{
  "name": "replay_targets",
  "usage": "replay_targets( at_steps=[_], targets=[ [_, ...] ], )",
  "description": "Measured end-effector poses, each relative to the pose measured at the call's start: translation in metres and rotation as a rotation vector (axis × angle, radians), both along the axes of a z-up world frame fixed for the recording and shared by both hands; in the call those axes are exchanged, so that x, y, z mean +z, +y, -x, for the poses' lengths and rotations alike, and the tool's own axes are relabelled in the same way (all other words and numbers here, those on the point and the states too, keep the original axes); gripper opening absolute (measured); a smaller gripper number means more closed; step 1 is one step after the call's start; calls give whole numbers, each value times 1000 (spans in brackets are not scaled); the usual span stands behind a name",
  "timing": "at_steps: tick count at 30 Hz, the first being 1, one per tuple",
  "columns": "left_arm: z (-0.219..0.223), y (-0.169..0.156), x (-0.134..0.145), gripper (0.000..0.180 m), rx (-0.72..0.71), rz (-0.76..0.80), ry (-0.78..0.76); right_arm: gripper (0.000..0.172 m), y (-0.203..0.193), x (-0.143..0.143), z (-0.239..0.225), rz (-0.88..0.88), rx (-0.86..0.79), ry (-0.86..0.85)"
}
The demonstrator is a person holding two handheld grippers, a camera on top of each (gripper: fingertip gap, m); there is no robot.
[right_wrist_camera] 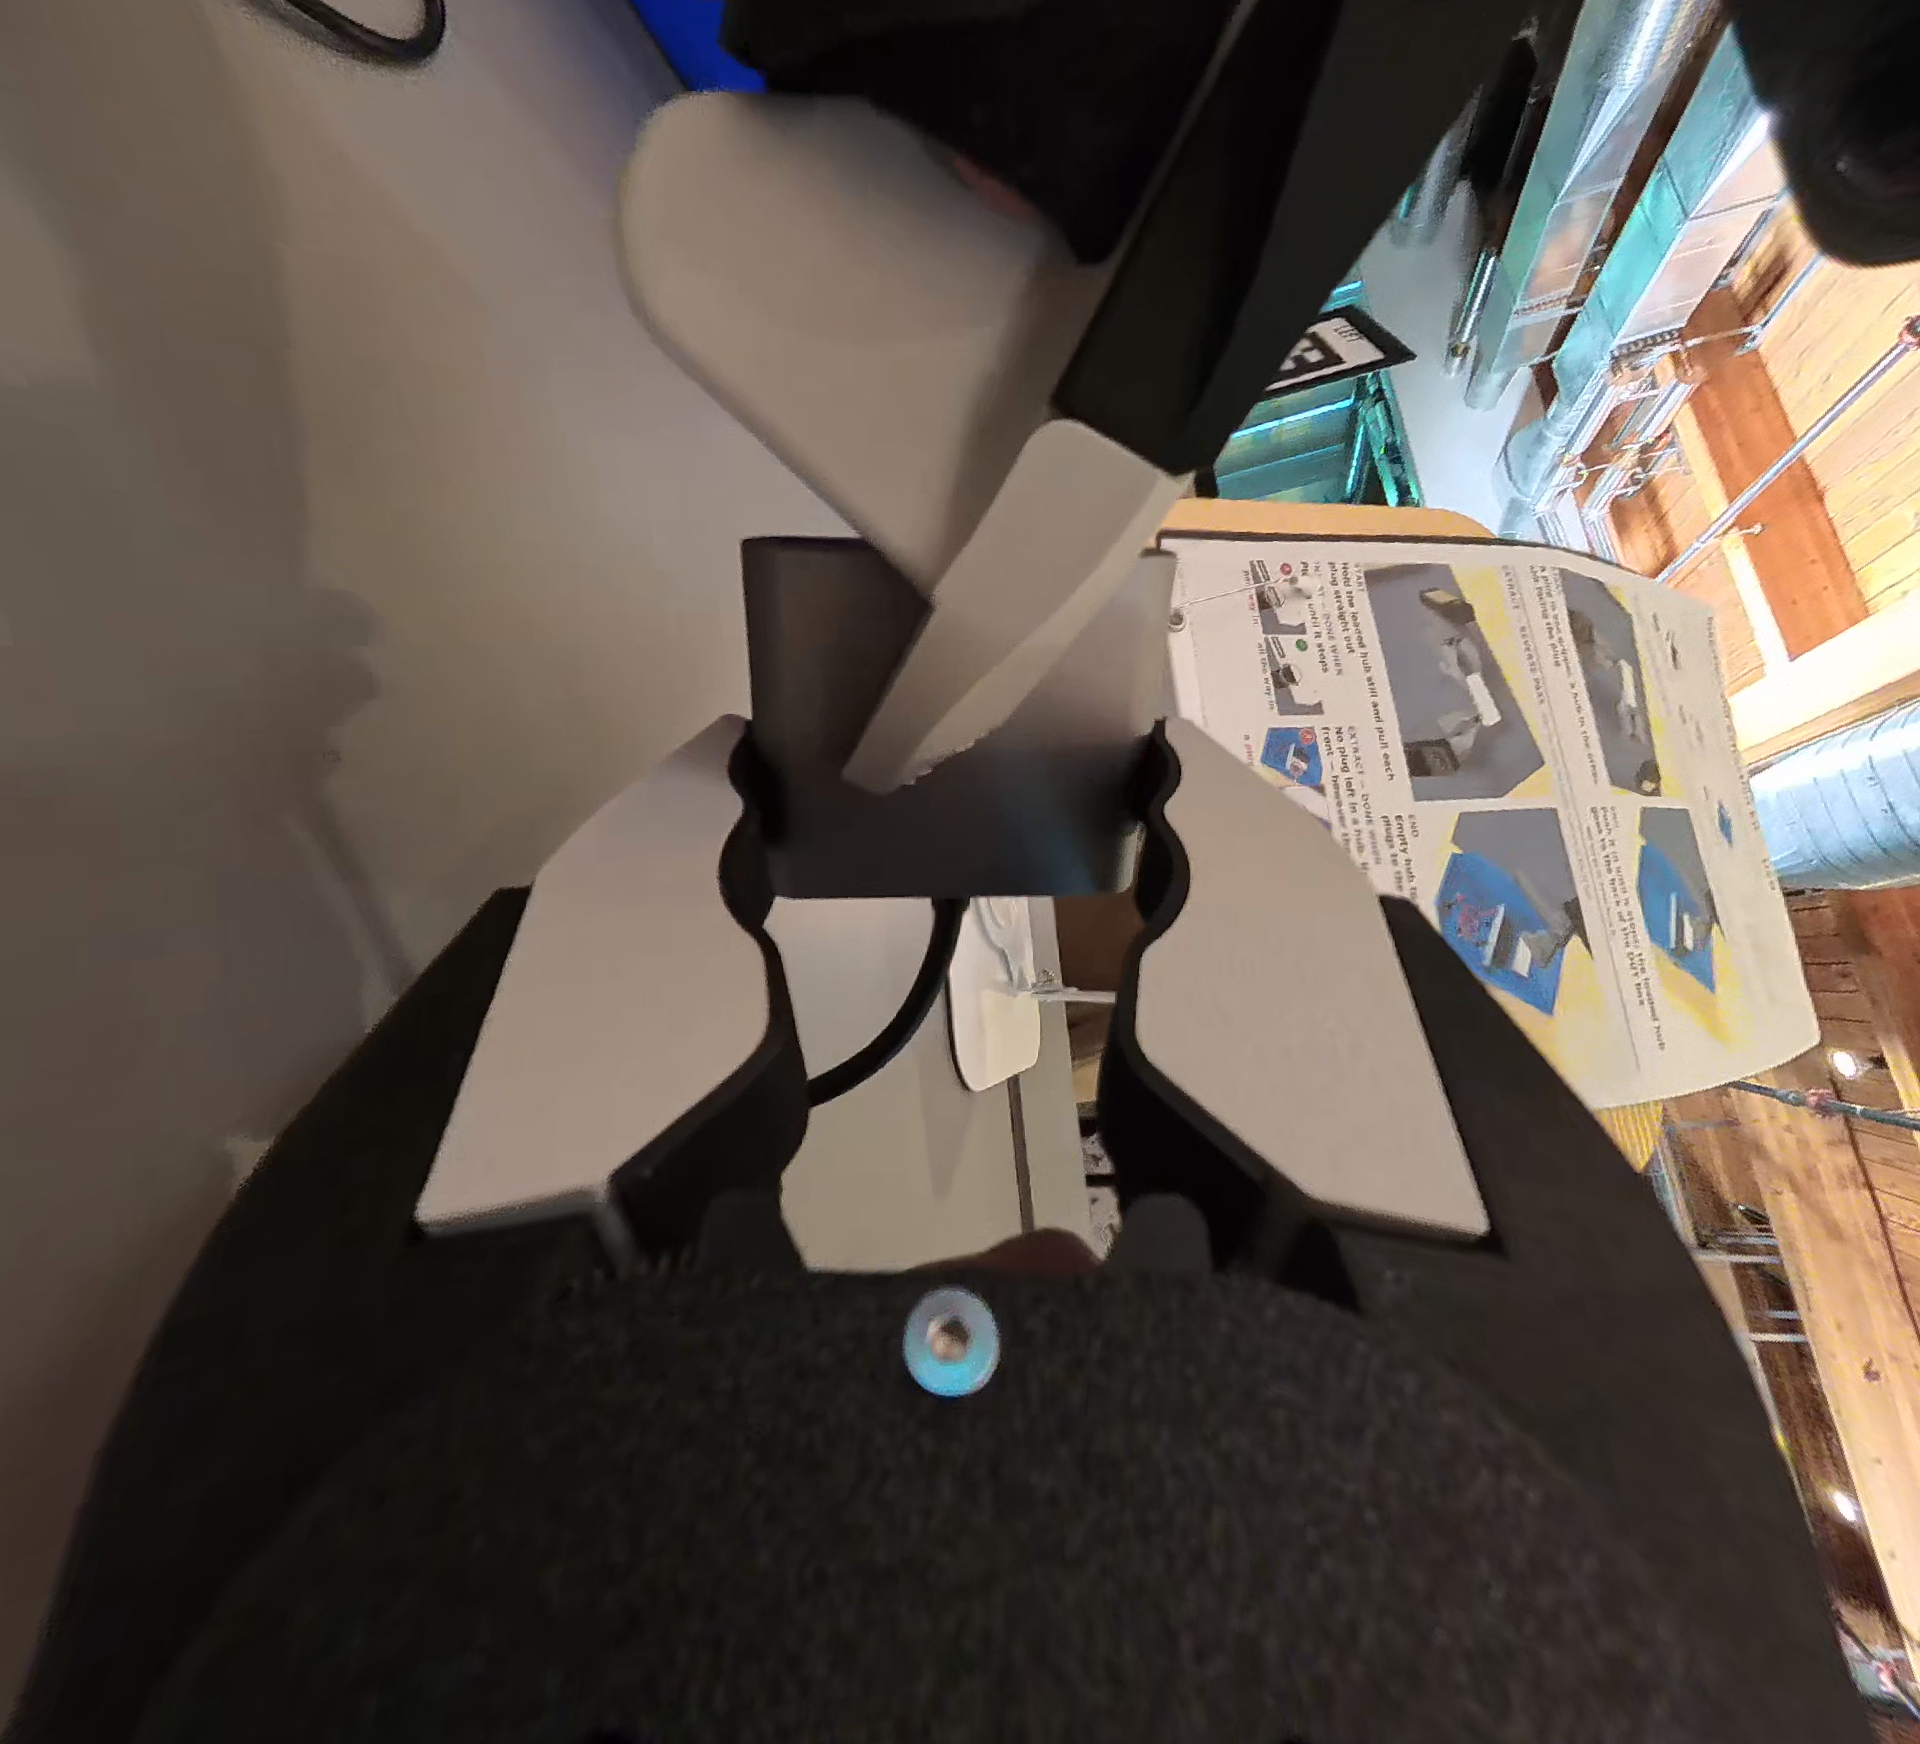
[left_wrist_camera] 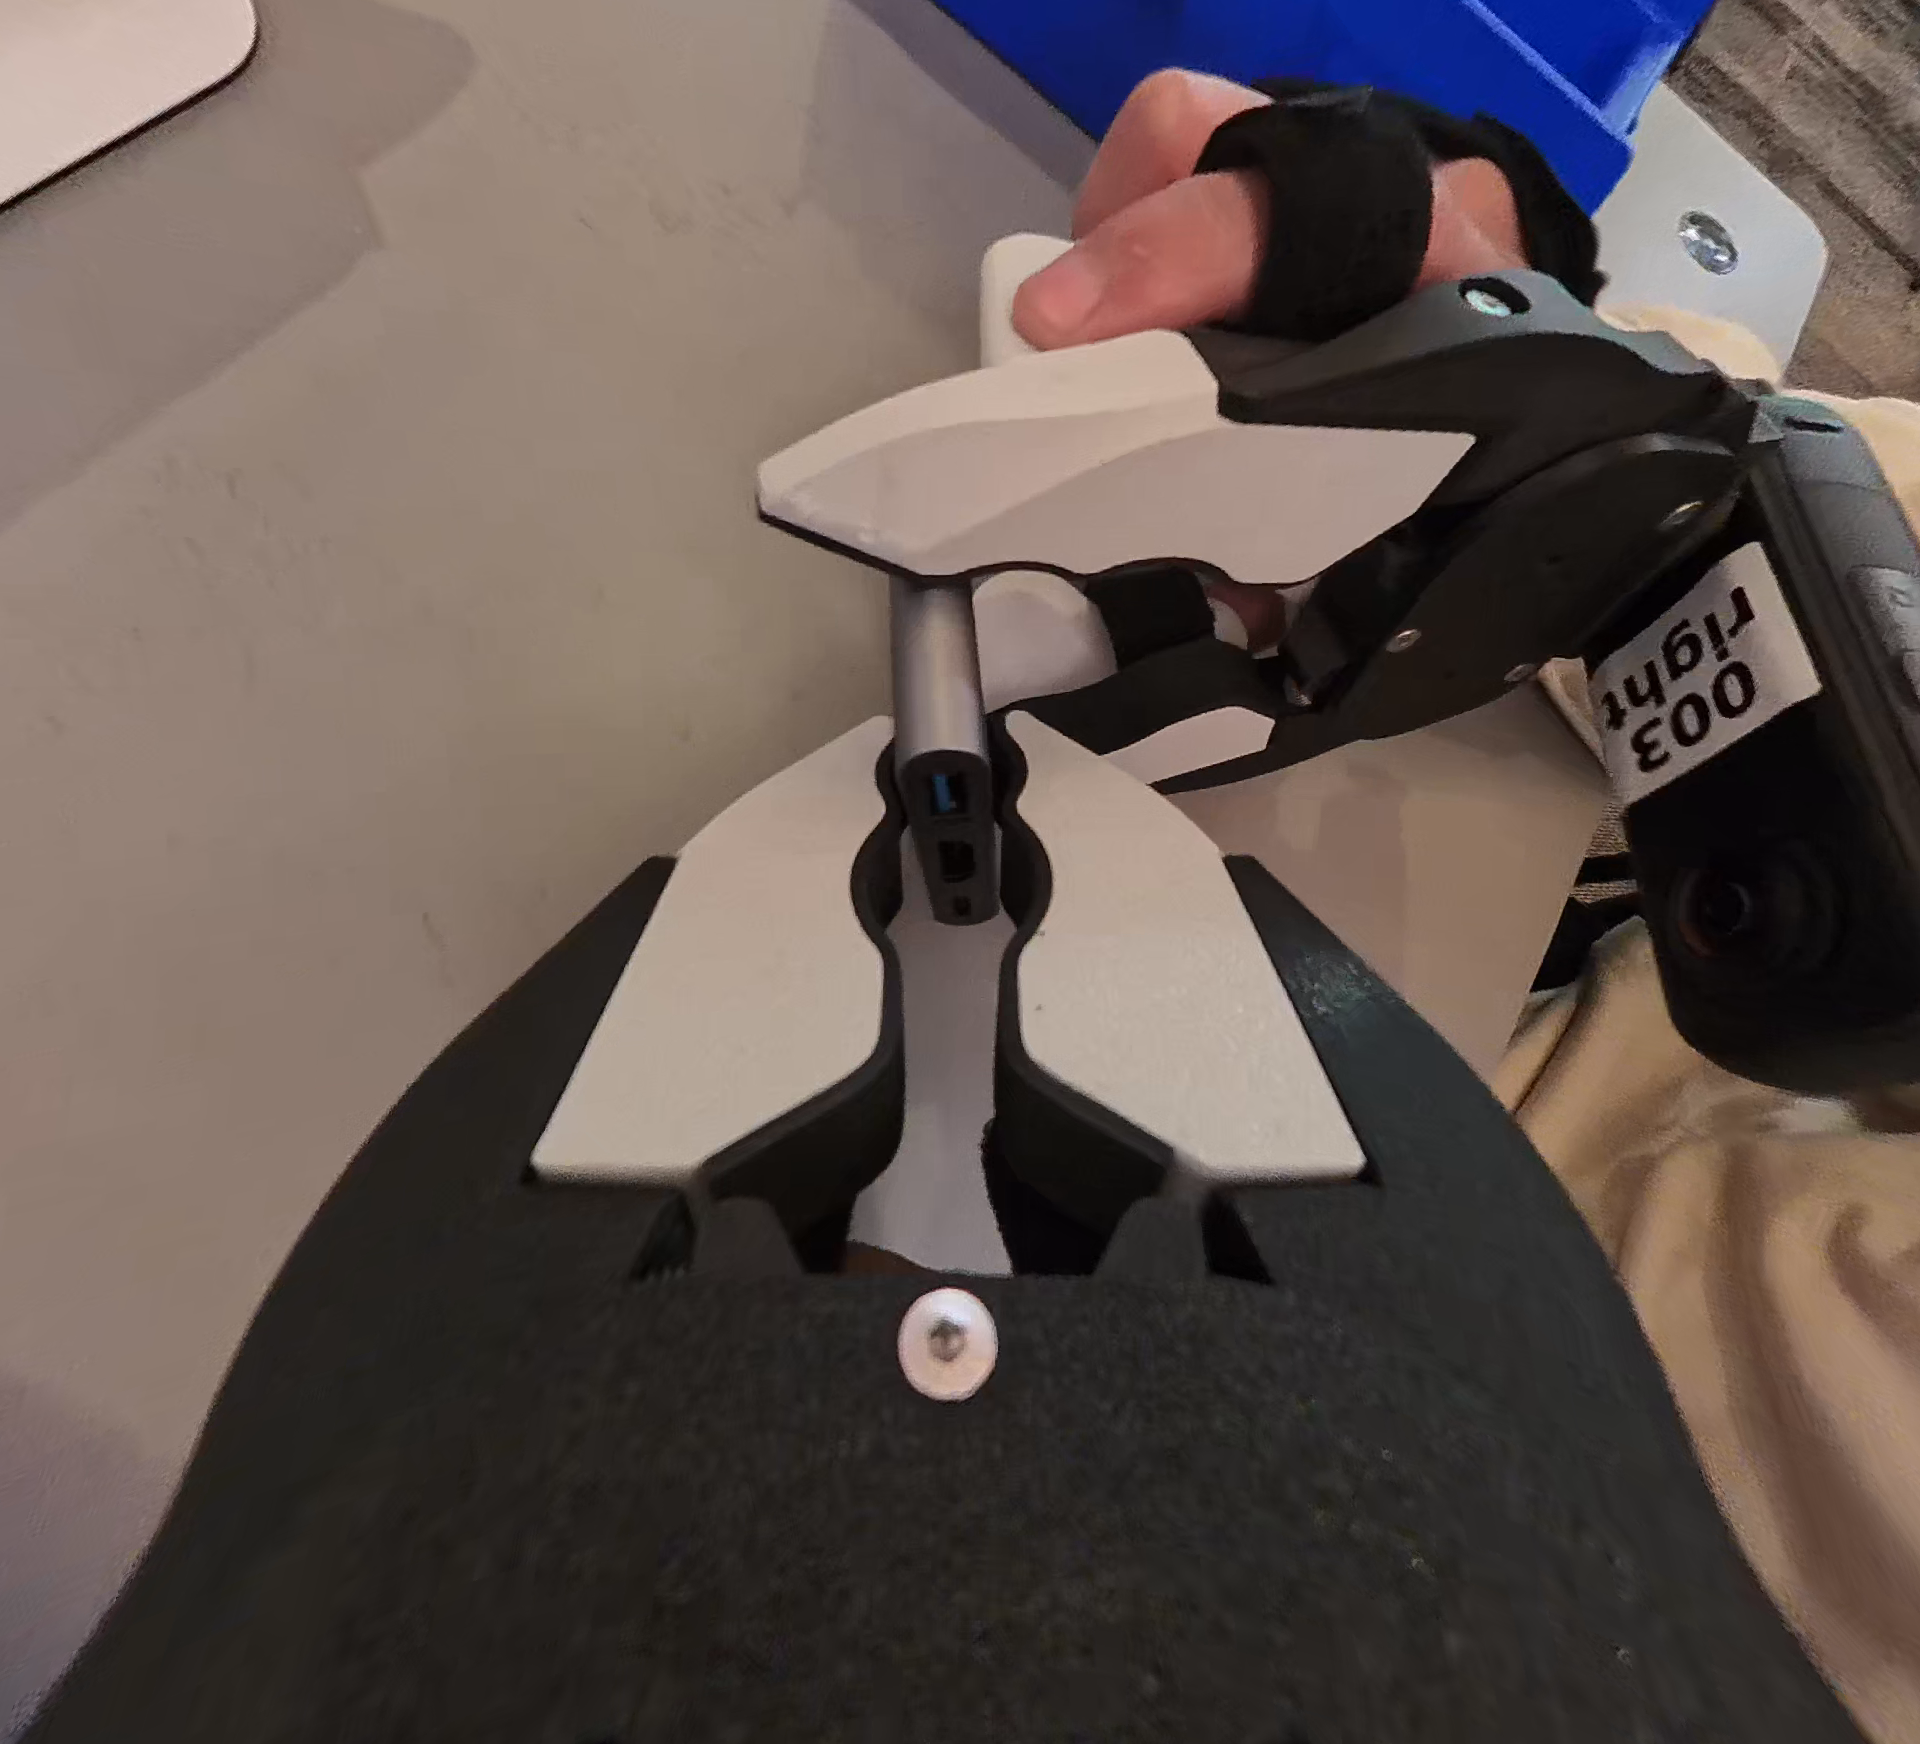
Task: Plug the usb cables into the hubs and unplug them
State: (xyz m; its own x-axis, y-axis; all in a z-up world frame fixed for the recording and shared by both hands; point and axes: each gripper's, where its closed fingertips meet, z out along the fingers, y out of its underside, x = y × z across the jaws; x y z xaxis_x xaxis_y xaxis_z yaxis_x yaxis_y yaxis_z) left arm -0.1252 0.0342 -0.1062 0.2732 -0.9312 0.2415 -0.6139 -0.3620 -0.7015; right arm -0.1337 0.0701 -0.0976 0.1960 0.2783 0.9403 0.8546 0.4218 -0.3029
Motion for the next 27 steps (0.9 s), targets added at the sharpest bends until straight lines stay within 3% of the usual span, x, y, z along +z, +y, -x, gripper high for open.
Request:
replay_targets(
  at_steps=[3,5,7,10,13,16,18,21,27],
  targets=[
    [0,-1,7,16,-16,-9,-55,68,-1,4,-3,-4,-13,25],
    [10,5,13,36,13,-75,-62,68,1,5,-9,8,-24,47],
    [28,9,23,45,25,-179,-74,68,1,4,-14,31,-28,68],
    [67,12,29,47,31,-366,-40,68,-4,7,-16,104,6,176],
    [111,5,17,45,-16,-497,71,68,-7,12,-20,138,11,221],
    [150,-19,-4,46,-122,-465,151,69,-8,14,-25,137,5,230],
    [172,-29,-18,50,-110,-404,187,69,-6,13,-28,136,-8,222],
    [184,-43,-35,53,11,-298,159,69,-4,11,-31,127,-26,202],
    [193,-63,-63,53,248,-330,200,69,-4,8,-32,120,-31,186]
  ],
)
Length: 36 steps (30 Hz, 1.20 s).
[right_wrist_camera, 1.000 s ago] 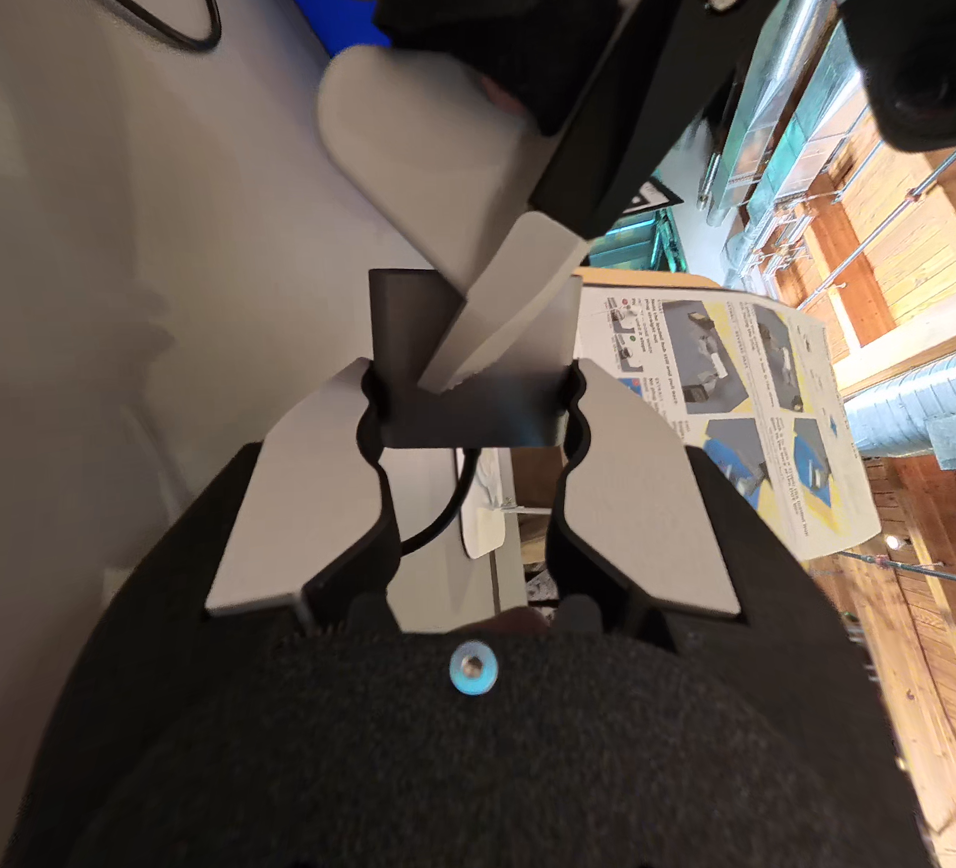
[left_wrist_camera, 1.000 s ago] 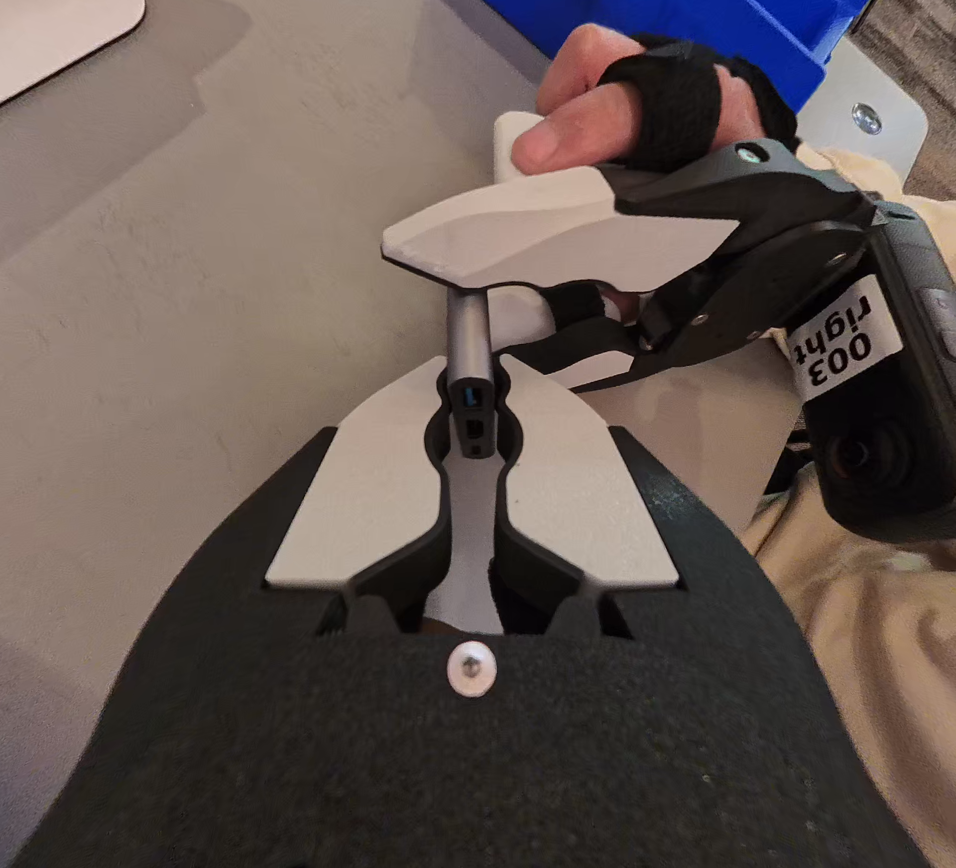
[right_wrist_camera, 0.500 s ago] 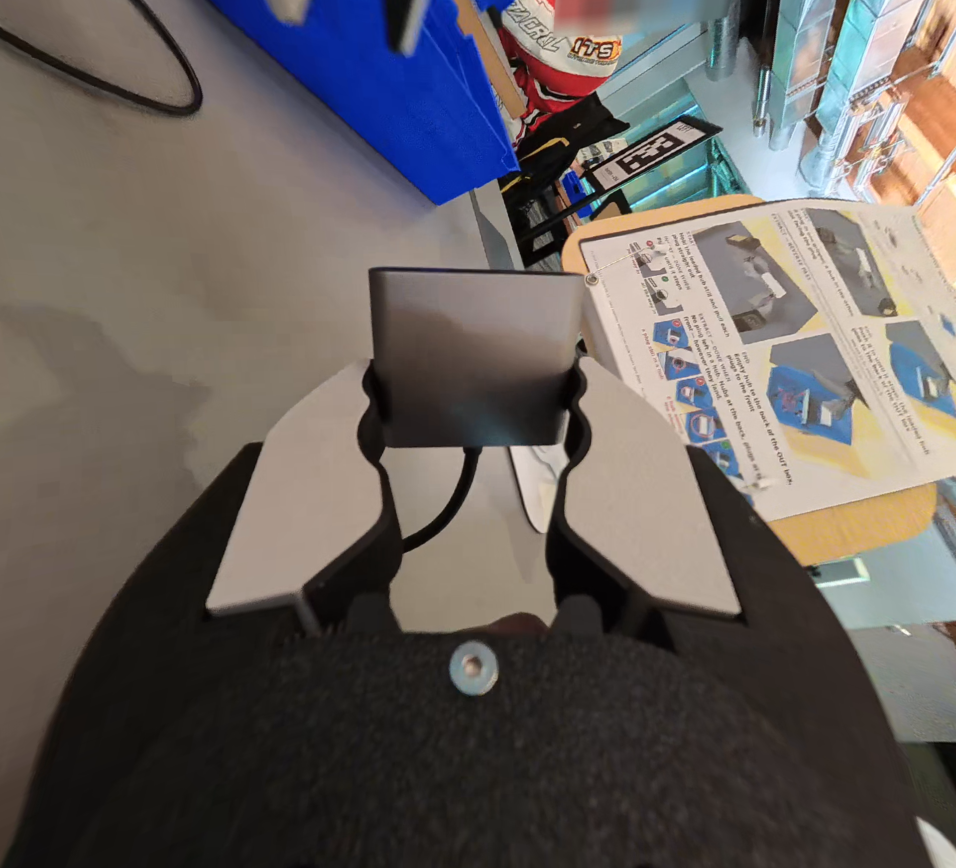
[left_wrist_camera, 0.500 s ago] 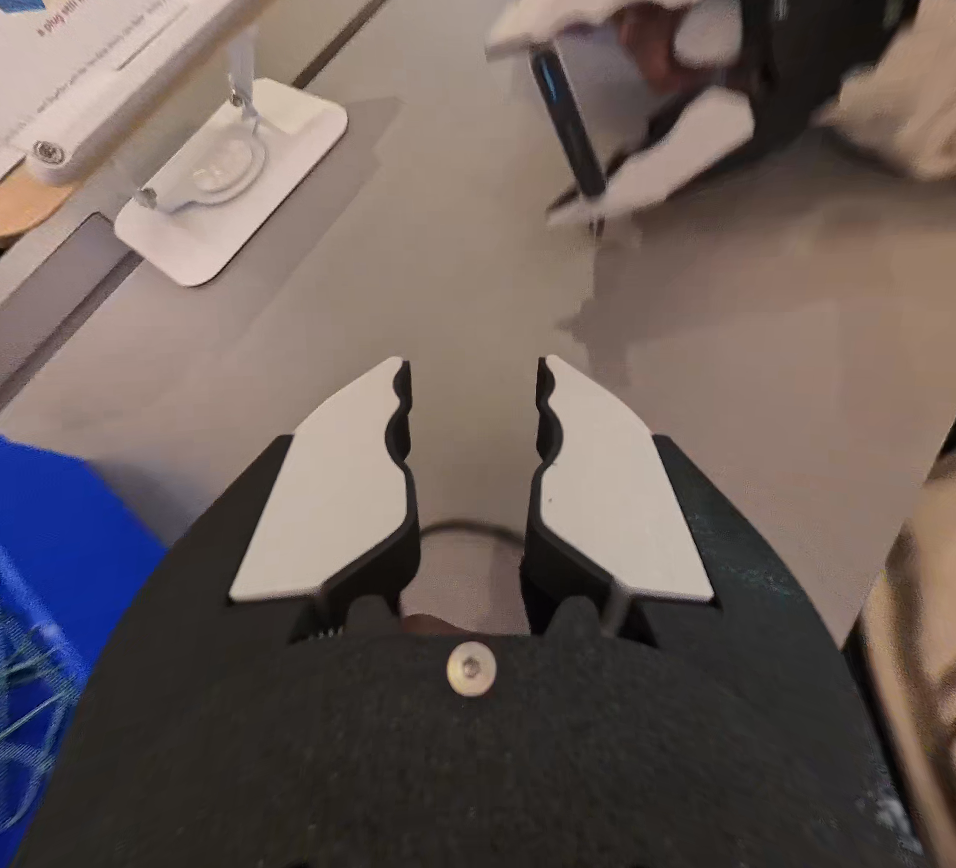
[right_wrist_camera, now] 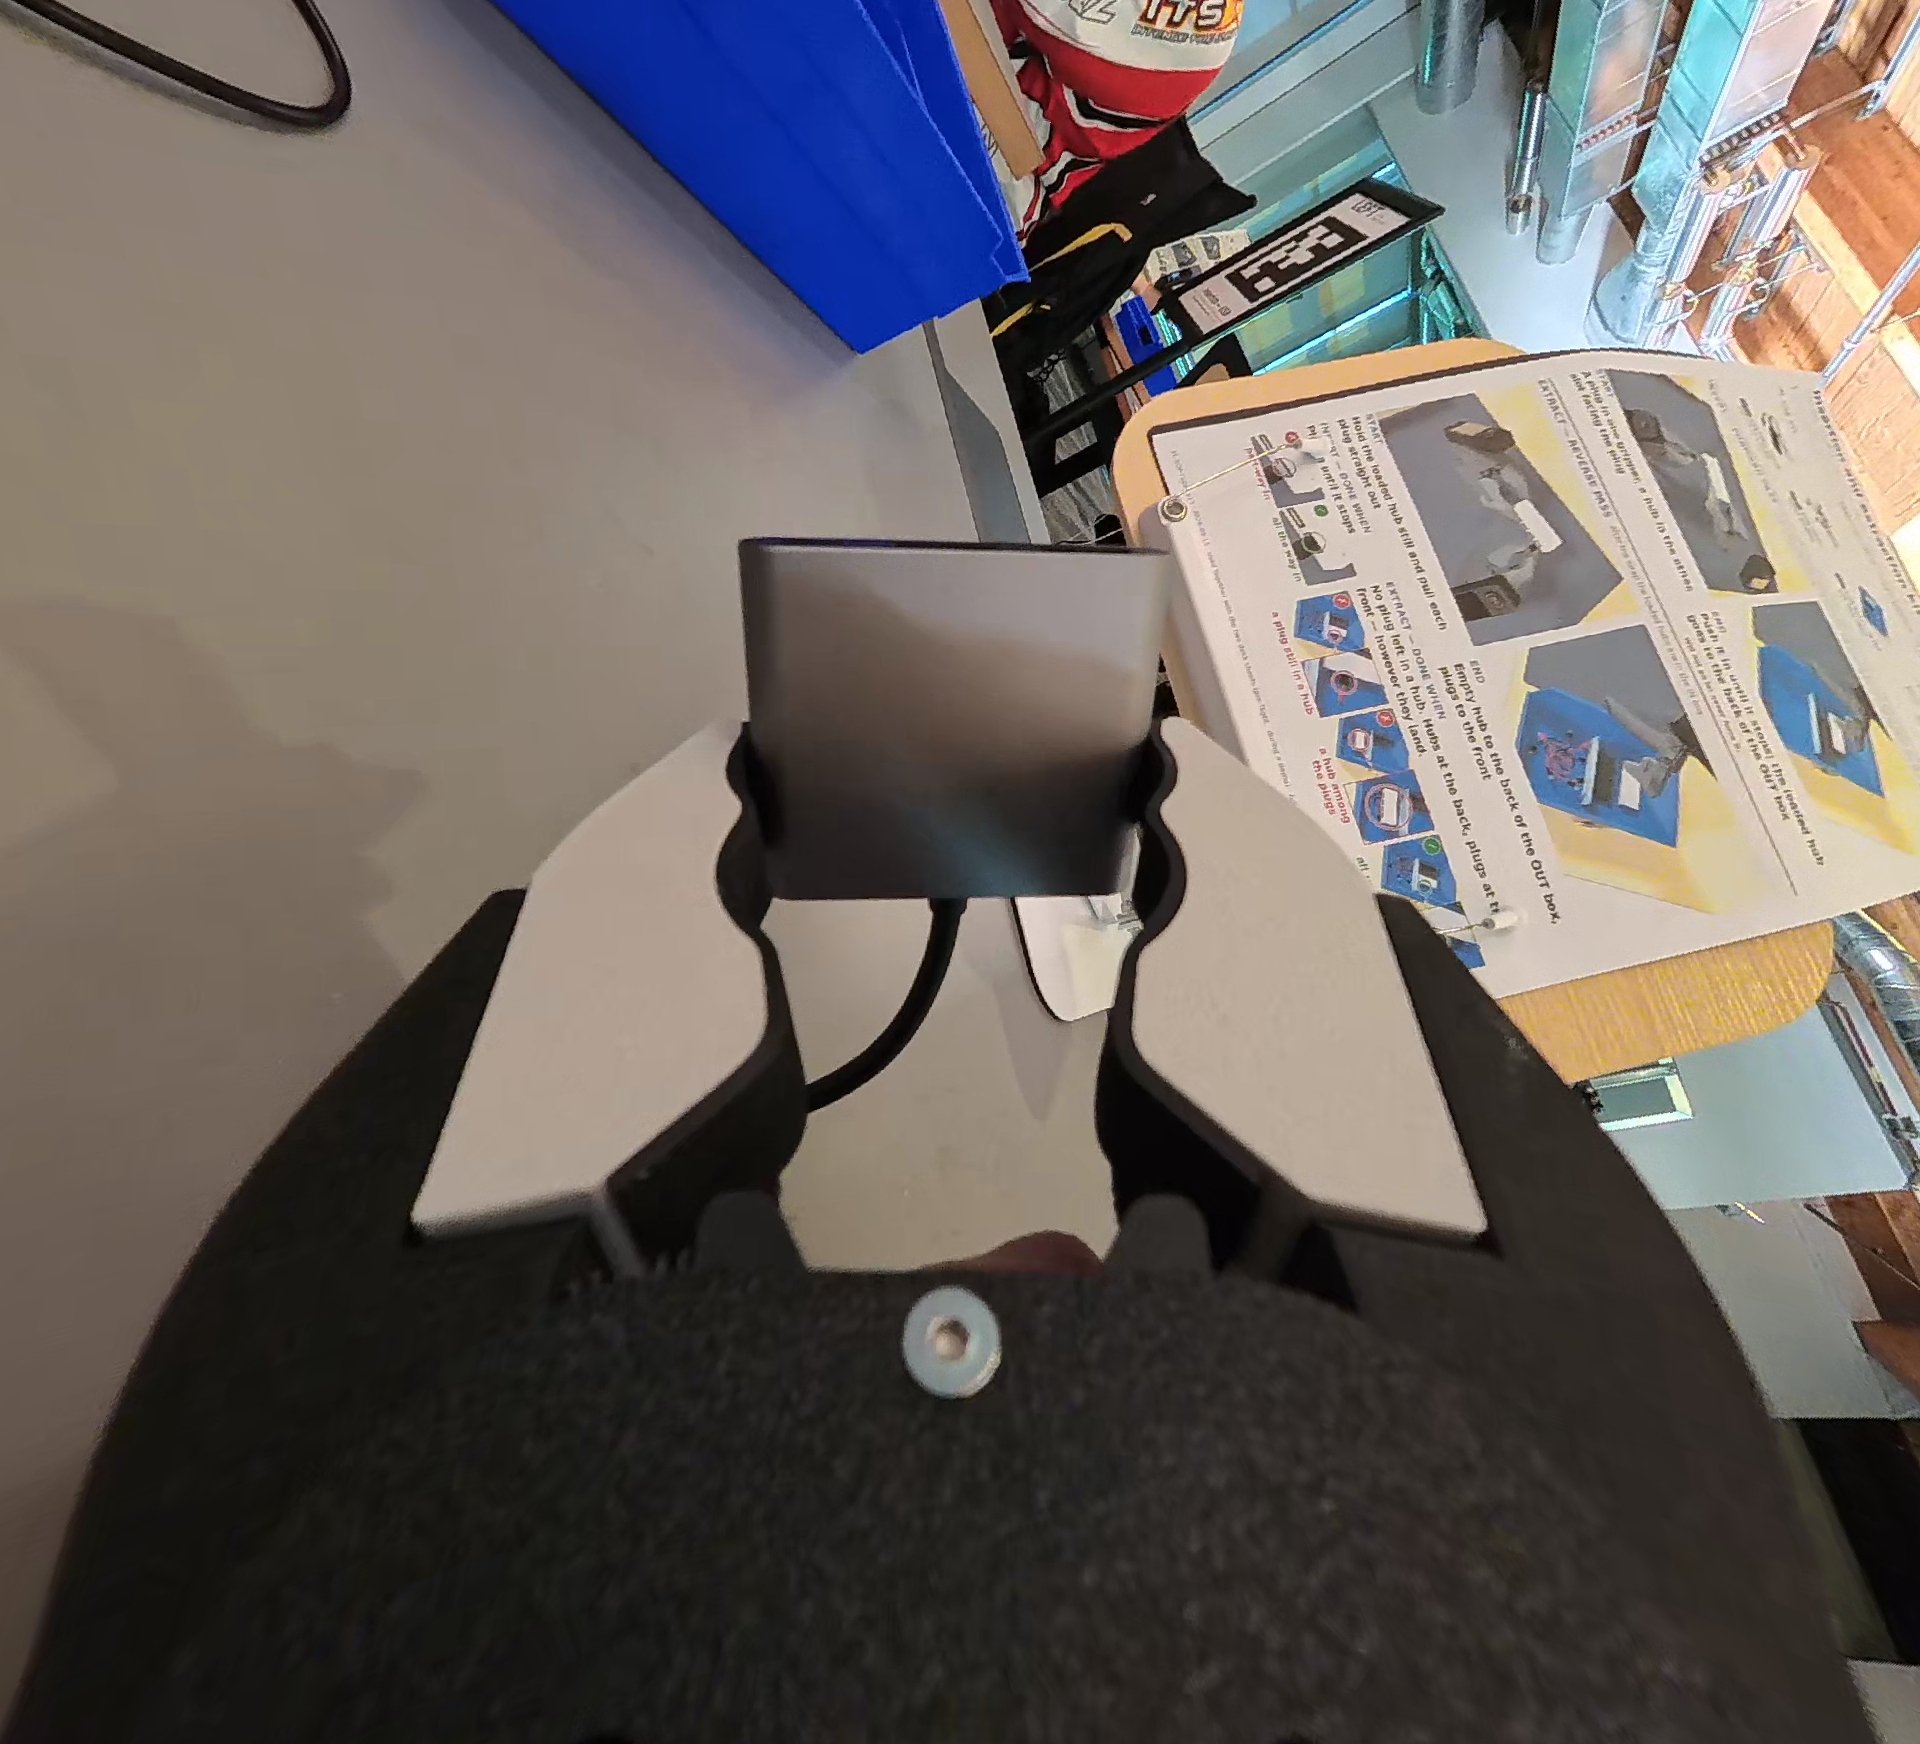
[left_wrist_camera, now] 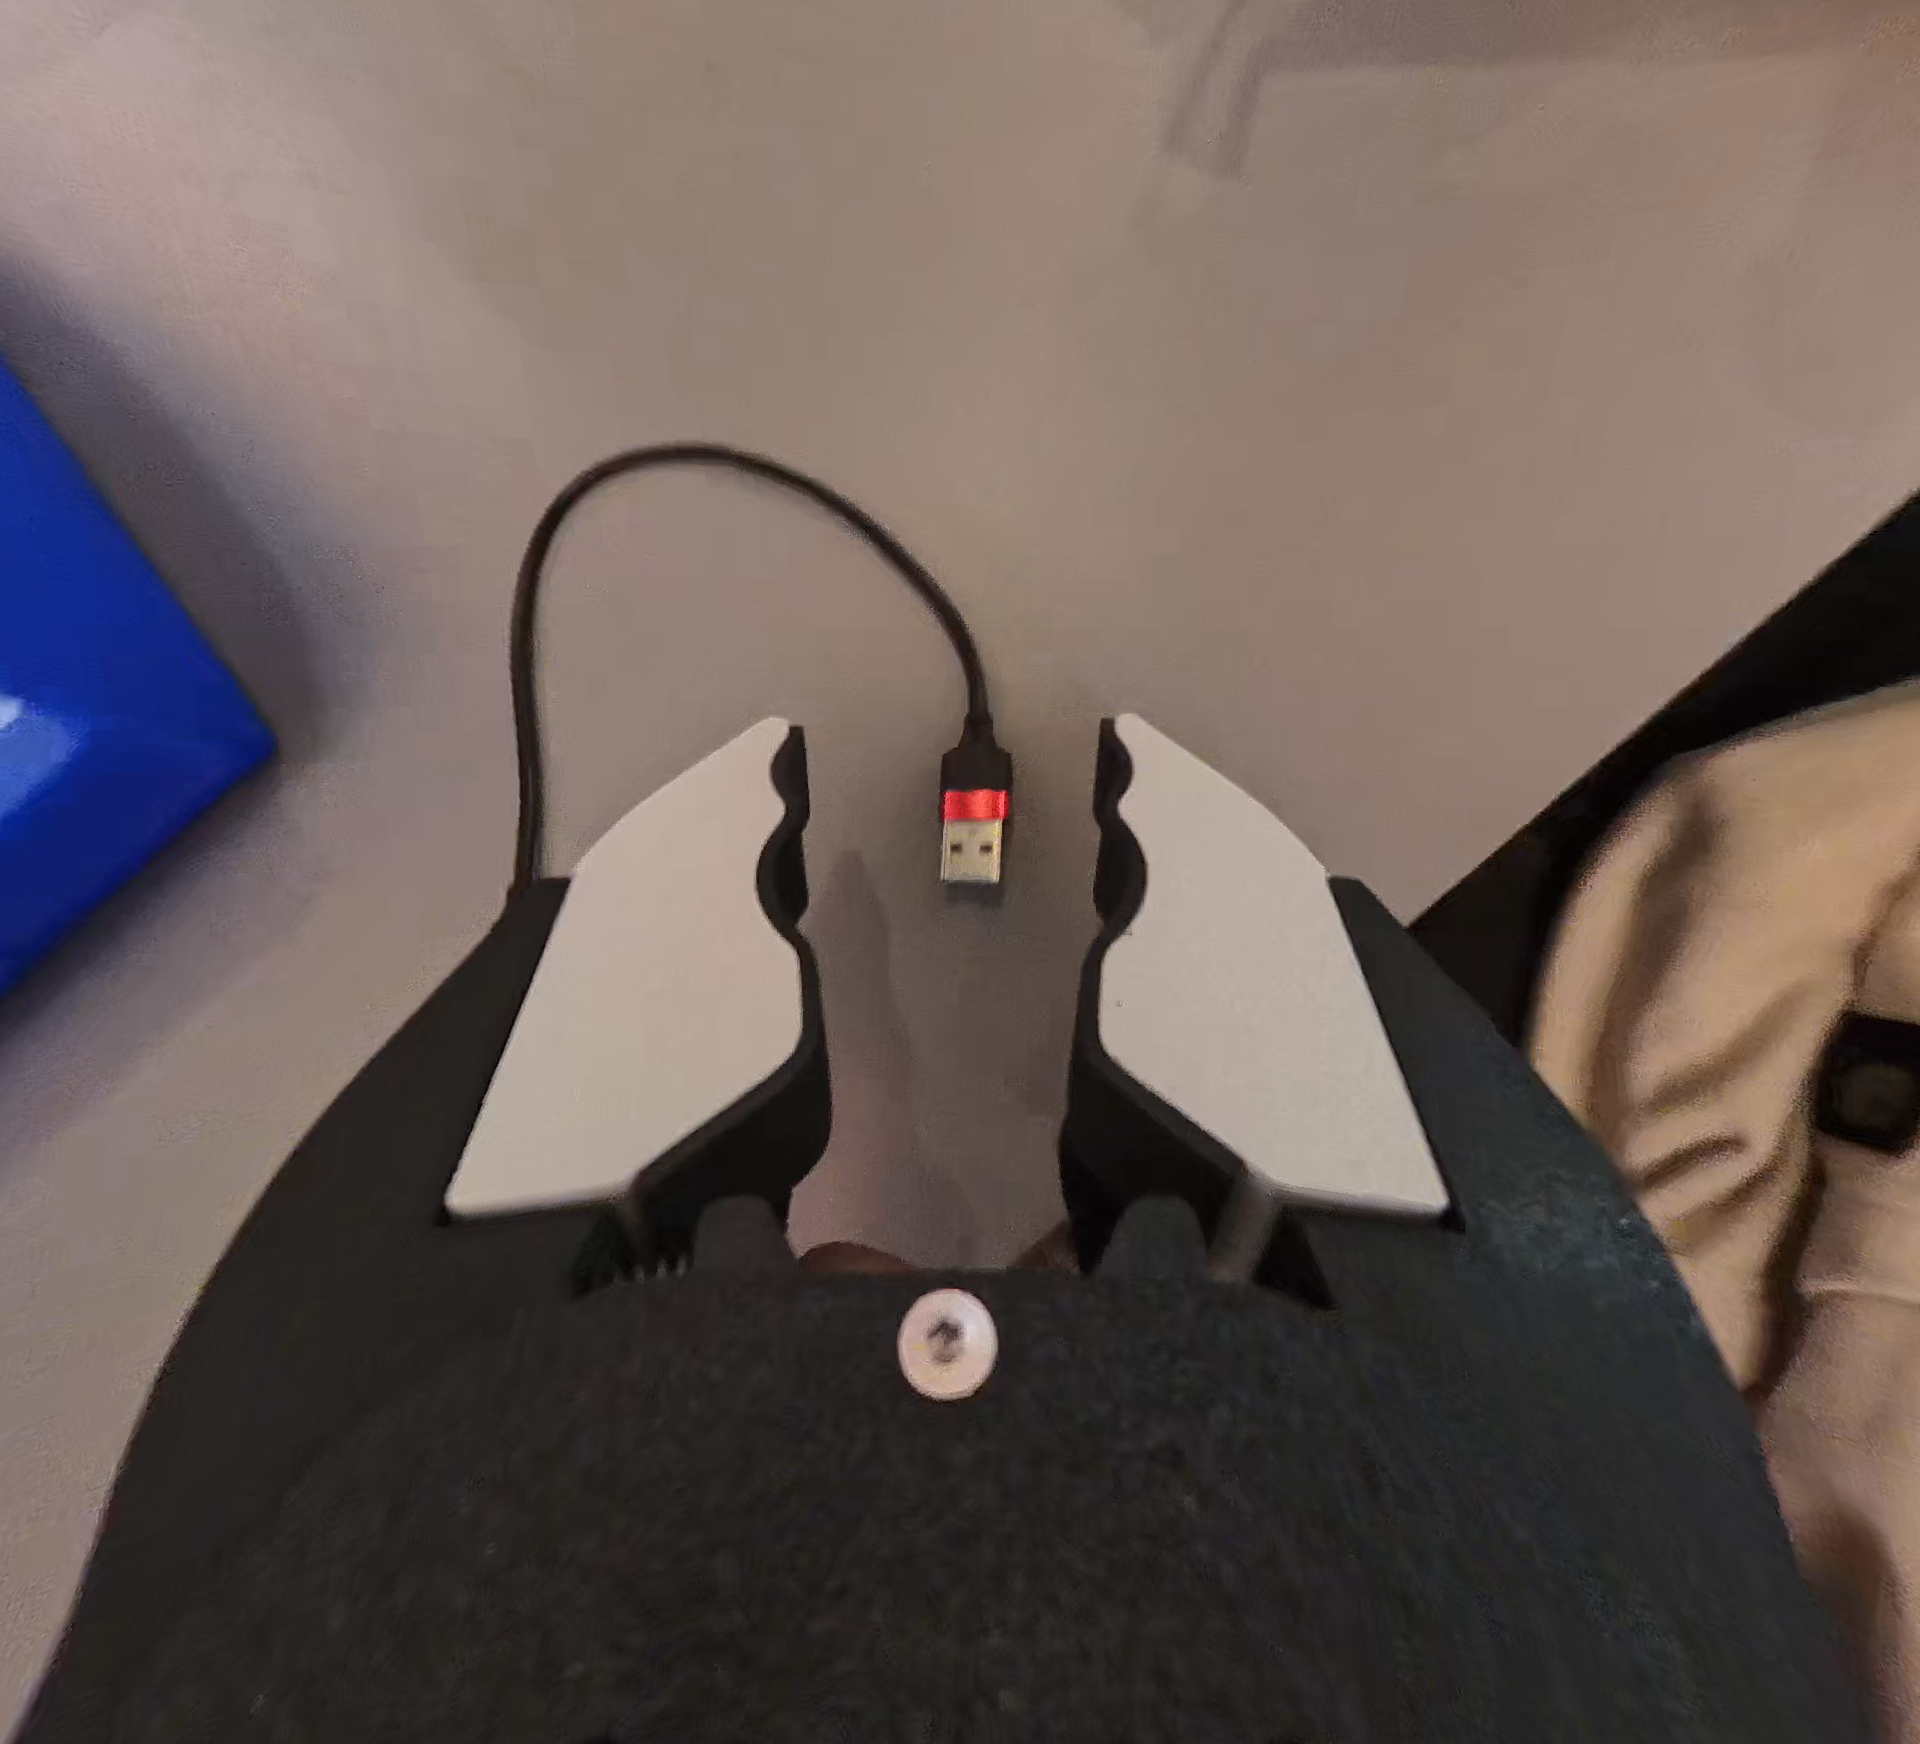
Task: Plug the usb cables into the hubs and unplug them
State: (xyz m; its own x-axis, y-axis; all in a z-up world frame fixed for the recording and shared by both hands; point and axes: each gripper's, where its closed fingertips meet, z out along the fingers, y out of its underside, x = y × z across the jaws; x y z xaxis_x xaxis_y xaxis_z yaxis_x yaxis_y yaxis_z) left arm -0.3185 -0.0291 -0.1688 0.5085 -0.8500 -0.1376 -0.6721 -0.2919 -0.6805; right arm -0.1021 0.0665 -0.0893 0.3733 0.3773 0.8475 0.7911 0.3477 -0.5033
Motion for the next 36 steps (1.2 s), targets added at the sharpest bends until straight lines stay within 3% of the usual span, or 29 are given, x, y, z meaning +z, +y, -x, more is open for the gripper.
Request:
replay_targets(
  at_steps=[3,5,6,7,12,17,24,27,31,36],
  targets=[
    [15,-4,-19,54,71,-31,106,68,-1,0,2,8,8,10],
    [13,-9,-23,48,86,-5,62,69,-3,0,5,5,15,2],
    [12,-11,-25,41,91,20,37,68,-3,-1,6,4,17,-3],
    [12,-12,-27,14,95,35,30,68,-4,-1,7,4,20,-7],
    [25,-9,-25,12,104,-8,95,69,-4,-1,8,5,21,-8],
    [51,-20,15,12,-134,-54,303,69,-3,-4,7,17,20,-3],
    [112,-8,76,12,-335,-46,994,68,-1,-3,4,13,7,-12],
    [114,0,93,12,-403,-22,1226,68,0,-2,3,11,3,-13],
    [80,3,89,12,-613,98,1318,69,-1,-1,3,5,4,-17],
    [27,31,67,12,-736,276,1323,68,0,4,-3,5,-4,13]
  ],
)
